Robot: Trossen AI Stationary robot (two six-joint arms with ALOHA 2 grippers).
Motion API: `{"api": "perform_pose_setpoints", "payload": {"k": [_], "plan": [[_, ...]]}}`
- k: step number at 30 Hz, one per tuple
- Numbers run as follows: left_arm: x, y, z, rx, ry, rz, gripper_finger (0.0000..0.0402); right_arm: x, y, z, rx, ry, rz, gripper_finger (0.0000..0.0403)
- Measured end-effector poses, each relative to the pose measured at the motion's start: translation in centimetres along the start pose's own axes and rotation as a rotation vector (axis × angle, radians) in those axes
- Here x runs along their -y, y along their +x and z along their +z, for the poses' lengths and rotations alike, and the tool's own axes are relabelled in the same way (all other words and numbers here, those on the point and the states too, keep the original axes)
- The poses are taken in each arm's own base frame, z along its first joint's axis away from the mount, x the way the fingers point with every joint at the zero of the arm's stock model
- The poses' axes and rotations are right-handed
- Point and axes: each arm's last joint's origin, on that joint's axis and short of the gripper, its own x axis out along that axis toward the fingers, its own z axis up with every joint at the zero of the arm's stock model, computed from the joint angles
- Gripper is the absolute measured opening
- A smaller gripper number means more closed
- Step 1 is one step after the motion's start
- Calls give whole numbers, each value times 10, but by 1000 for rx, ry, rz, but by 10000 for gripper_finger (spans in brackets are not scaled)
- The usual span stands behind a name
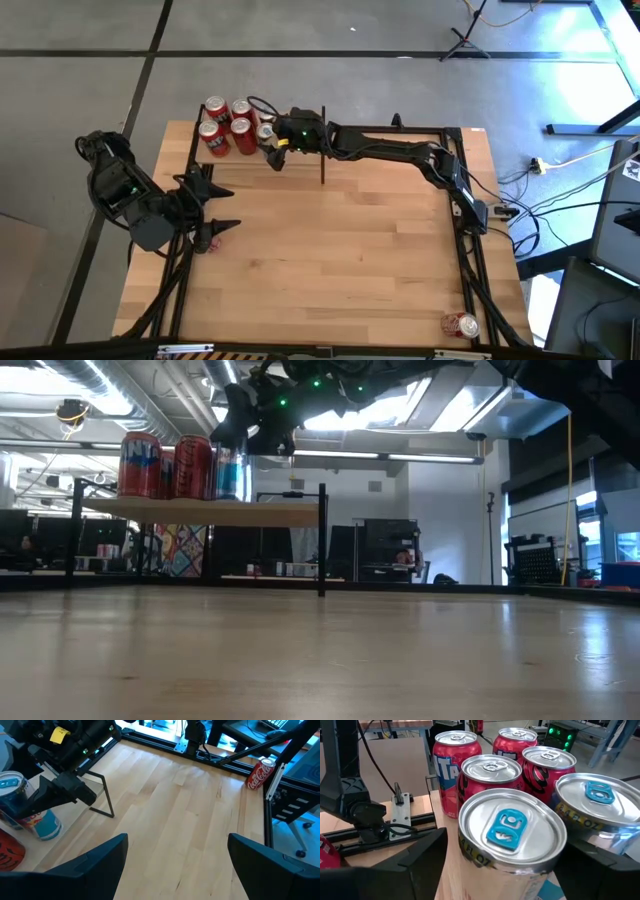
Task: Place canned beverage on shelf
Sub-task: Put the blue soda can on the shelf aligned with the other blue soda can, then put the left red white soda can on the shelf
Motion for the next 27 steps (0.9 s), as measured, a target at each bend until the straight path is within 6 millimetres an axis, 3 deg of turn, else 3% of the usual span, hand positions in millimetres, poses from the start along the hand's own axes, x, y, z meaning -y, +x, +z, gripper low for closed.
{"api": "perform_pose_setpoints", "payload": {"k": [17, 27], "plan": [[0, 0, 0, 3, 7, 2, 331, 1, -8, 10, 18, -3, 0, 319], [0, 0, 0, 3, 7, 2, 331, 3, -41, 46, 106, -12, -2, 319]]}}
